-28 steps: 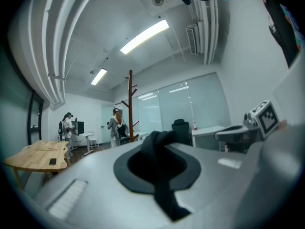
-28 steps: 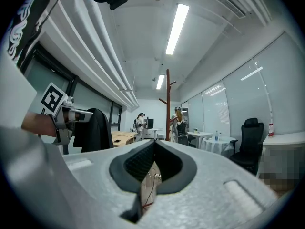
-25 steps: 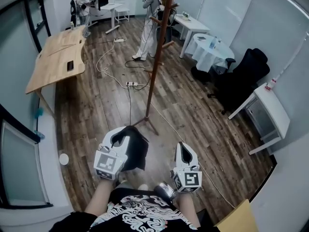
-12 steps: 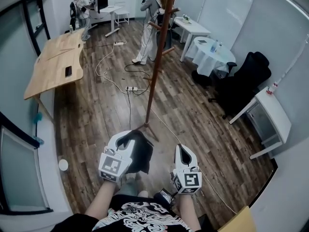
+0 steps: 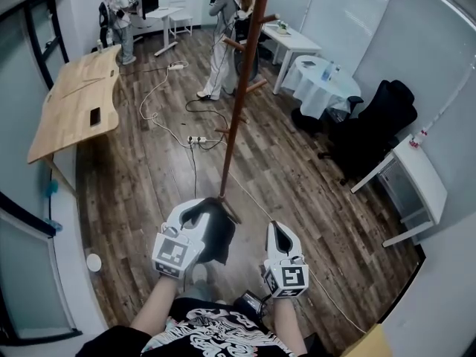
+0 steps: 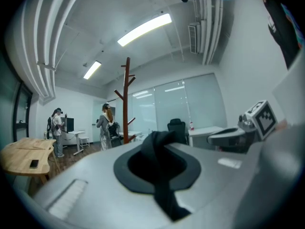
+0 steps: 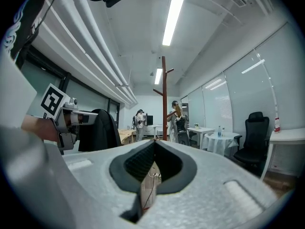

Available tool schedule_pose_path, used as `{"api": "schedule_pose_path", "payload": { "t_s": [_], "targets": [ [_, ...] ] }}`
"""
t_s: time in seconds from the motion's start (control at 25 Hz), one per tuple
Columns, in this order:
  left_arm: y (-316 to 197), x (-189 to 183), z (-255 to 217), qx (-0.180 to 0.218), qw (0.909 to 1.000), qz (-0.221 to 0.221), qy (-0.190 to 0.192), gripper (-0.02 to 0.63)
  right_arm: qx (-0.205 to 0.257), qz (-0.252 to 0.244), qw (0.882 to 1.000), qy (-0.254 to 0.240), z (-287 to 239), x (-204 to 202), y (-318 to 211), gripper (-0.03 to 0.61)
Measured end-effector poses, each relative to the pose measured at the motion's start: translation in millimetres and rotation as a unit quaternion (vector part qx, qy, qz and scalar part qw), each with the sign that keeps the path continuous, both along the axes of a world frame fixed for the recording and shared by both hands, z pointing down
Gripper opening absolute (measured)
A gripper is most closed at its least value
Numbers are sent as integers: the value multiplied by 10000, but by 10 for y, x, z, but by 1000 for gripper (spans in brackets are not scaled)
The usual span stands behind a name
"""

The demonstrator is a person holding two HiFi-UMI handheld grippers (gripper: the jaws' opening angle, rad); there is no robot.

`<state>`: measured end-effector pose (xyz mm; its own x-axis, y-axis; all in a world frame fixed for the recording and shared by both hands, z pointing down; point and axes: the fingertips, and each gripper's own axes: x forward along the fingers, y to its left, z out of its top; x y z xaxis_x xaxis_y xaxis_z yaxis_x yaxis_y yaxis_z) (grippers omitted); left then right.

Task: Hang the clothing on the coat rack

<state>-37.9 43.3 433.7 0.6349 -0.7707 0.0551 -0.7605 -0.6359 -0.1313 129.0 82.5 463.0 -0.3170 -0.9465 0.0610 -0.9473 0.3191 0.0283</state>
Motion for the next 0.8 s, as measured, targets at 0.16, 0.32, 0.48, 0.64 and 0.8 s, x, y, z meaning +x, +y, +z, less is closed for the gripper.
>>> {"api": "schedule_pose_path", "payload": {
  "t_s": [0.16, 0.32, 0.48, 0.64, 0.8],
  "targets": [
    [-271, 40, -15, -2, 10000, 66, 5, -6, 21, -45, 9999, -150, -9, 13, -242, -2],
    [-553, 61, -43, -53, 9999, 102, 124, -6, 60, -27, 10000, -63, -18, 6, -506, -2],
    [-815, 84, -40, -35, 9997, 205, 128, -5, 35, 105, 9999, -50, -16, 47, -753, -2],
    [-1022, 118, -42, -28, 9992, 366, 164, -6, -48, 261, 9996, -23, 20, 58, -965, 0],
    [-1182, 148, -19, -96, 9983, 539, 200, -5, -112, 304, 9994, -118, 76, 19, -1132, 0]
  ]
}}
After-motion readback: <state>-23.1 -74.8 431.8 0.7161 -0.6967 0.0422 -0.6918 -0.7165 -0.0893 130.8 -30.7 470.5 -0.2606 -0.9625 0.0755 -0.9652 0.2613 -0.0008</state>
